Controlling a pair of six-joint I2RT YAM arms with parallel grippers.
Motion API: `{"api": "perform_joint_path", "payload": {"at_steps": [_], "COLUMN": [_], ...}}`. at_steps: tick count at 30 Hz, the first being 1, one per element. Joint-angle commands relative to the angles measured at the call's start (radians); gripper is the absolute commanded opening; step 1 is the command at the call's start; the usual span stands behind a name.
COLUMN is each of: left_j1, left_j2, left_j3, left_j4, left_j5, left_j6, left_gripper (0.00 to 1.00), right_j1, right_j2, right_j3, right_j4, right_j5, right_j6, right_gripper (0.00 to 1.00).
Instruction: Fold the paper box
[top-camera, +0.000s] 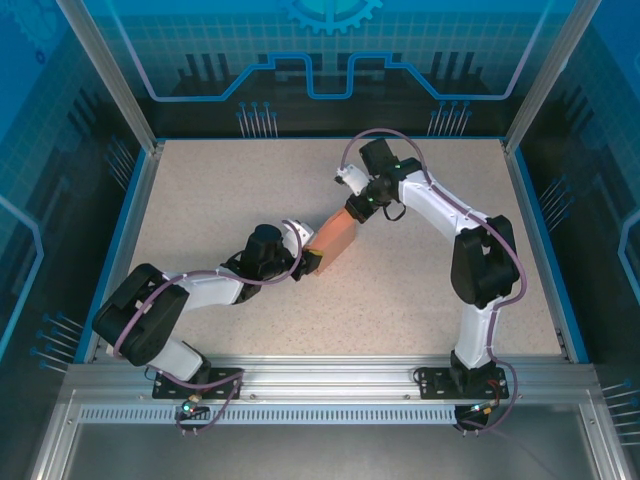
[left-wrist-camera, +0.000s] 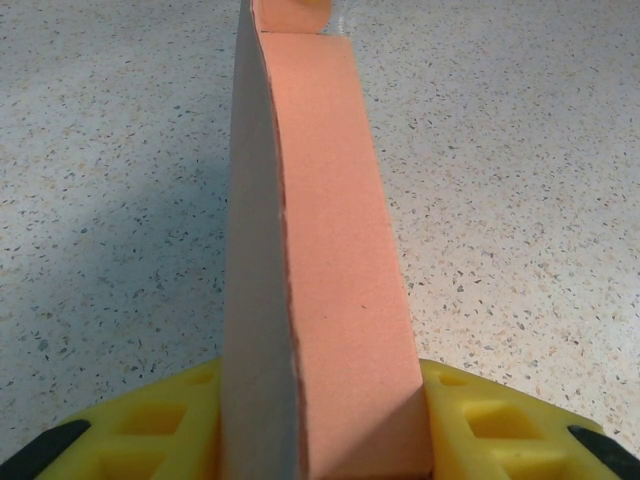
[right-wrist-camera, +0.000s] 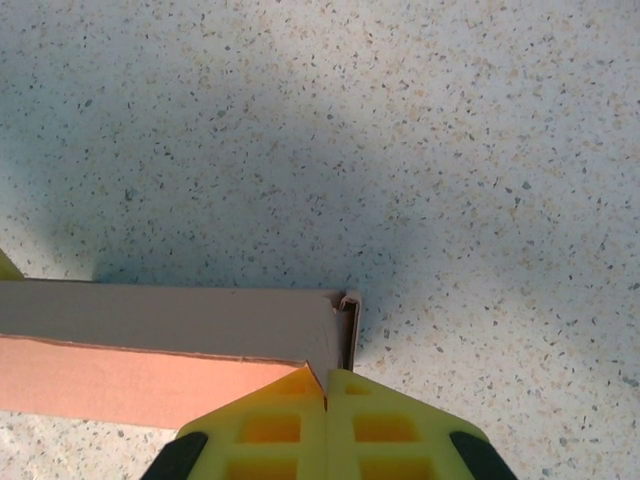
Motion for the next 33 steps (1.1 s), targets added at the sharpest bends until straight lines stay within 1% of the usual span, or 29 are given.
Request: {"api": "perform_joint_path", "payload": {"at_steps": [1,8,17,26,33], "left_j1": [-0.002,-0.002,-0.002,-0.002,-0.002], "left_j2": [0.020,0.019,0.022,0.028,0.030], "left_j3": [0.019,0.022,0.030,0.040,0.043], "left_j4": [-0.038,-0.046,-0.057,-0.070,-0.075], "left_j5": [-0.034,-0.038,-0.045,-0.057,-0.068], "left_j6": [0.010,0.009,0.009,0.005,0.002], "left_gripper": [0.29,0.30,0.29,0.29,0.29], "right_j1": [0.020,0.020,0.005,-0.009,-0.014], "right_j2": [-0.007,-0.041,-0.051,-0.054,-0.057], "right_j3": [-0.051,-0.131,-0.089,-0.026,-0.026], "right_j4": [0.016,0.096,0.055,-0.030,-0.044], "right_j5": [0.026,0.038,0.002,-0.049,-0.061], "right_j6": [-0.023,-0.073,-0.024,0.032,0.052], "right_gripper": [0.05,0.04,0.03,0.05,0.05]}}
